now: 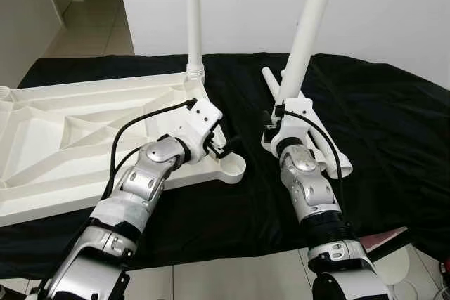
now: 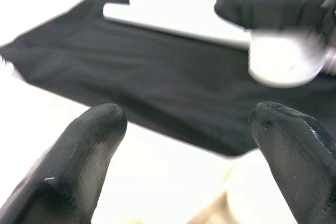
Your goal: Building children table
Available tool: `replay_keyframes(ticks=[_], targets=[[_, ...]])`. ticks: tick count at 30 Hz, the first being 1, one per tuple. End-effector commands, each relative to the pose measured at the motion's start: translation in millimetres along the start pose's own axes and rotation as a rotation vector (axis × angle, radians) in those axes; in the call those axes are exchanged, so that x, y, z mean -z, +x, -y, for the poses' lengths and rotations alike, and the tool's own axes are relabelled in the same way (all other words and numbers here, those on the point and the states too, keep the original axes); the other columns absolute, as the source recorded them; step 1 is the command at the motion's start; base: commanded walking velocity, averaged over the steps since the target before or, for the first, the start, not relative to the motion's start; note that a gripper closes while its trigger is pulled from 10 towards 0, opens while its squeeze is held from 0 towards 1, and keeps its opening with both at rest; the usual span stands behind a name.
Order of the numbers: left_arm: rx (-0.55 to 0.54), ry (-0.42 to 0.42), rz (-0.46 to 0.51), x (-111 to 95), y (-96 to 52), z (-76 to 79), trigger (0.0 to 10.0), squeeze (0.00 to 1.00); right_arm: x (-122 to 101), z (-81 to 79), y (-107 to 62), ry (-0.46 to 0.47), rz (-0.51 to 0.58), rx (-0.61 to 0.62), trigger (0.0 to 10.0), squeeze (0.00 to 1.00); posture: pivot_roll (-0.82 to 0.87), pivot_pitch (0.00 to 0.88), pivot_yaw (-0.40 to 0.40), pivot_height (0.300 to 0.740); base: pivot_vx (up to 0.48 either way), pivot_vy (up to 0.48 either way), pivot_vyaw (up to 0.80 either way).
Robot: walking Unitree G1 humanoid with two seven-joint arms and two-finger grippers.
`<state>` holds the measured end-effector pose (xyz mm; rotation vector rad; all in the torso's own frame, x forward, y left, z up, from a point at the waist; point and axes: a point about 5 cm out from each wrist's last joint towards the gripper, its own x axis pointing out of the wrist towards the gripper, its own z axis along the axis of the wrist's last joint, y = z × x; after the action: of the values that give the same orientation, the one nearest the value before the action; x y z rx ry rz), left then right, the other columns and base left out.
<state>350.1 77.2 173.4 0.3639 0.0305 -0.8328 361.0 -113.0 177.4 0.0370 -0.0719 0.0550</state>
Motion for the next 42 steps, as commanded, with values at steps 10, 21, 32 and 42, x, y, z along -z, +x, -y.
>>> replay_keyframes(ticks=[10, 21, 32, 42], targets=[[-0.067, 0.177, -0.112, 16, -20.1, -30.8, 10.0, 0.0, -4, 1.9, 2.8, -0.023, 0.019, -0.006, 10.0, 0.0, 0.05, 0.009, -0.036, 0.74, 0.0, 0.0, 0.0], [0.042, 0.248, -0.177, 30, -31.0, -31.1, 10.0, 0.0, -4, 5.4, 2.7, -0.027, 0.019, 0.005, 10.0, 0.0, 0.04, 0.022, -0.033, 0.74, 0.0, 0.0, 0.0], [0.151, 0.278, -0.15, 35, -9.7, 6.8, 10.0, 0.0, -5, 7.5, 3.1, -0.029, 0.021, 0.015, 10.0, 0.0, 0.04, 0.029, -0.032, 0.74, 0.0, 0.0, 0.0], [0.236, 0.284, -0.107, 32, 4.4, 34.7, 10.0, 0.0, -5, 6.6, 3.6, -0.029, 0.022, 0.012, 10.0, 0.0, 0.04, 0.026, -0.03, 0.74, 0.0, 0.0, 0.0]])
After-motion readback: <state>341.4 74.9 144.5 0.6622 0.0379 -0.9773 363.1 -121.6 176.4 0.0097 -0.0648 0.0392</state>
